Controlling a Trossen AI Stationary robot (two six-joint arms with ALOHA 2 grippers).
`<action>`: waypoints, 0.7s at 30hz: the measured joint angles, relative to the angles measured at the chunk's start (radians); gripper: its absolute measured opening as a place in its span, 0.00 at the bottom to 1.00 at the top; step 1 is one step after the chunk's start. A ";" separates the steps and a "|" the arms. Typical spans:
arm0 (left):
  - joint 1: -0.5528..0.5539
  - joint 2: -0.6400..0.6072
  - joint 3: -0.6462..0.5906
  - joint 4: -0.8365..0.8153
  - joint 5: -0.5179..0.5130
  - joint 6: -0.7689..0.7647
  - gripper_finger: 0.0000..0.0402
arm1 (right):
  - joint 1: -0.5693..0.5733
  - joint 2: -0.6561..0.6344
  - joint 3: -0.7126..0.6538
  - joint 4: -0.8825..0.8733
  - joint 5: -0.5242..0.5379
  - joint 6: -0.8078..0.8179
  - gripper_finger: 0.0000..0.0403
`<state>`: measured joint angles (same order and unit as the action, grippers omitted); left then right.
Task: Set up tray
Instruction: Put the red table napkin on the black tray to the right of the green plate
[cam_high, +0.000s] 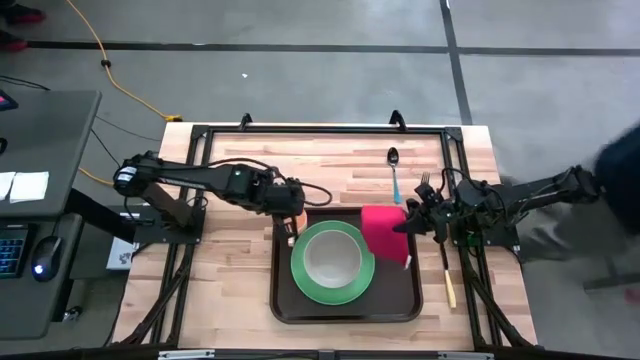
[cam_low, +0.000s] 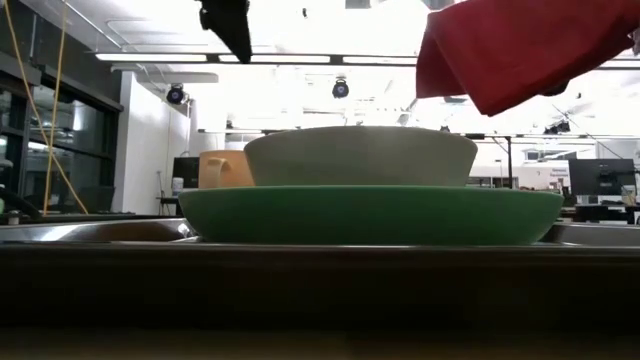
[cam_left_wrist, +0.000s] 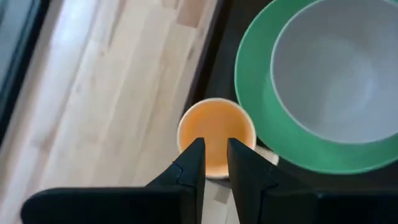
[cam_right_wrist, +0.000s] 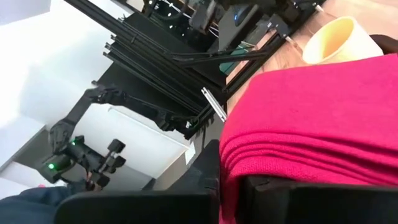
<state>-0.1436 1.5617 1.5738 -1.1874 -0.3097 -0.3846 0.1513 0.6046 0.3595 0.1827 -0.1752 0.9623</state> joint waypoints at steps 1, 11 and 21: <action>-0.007 -0.011 0.000 -0.001 -0.017 0.004 0.24 | 0.000 -0.001 0.000 -0.005 -0.005 0.000 0.00; -0.124 -0.158 0.001 -0.003 -0.200 0.014 0.24 | 0.000 -0.024 -0.001 -0.055 -0.061 0.004 0.00; -0.245 -0.219 0.001 -0.009 -0.333 0.011 0.24 | 0.031 -0.022 -0.001 -0.156 -0.058 0.054 0.00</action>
<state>-0.3887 1.3425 1.5744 -1.1961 -0.6427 -0.3735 0.1823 0.5827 0.3590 0.0265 -0.2334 1.0168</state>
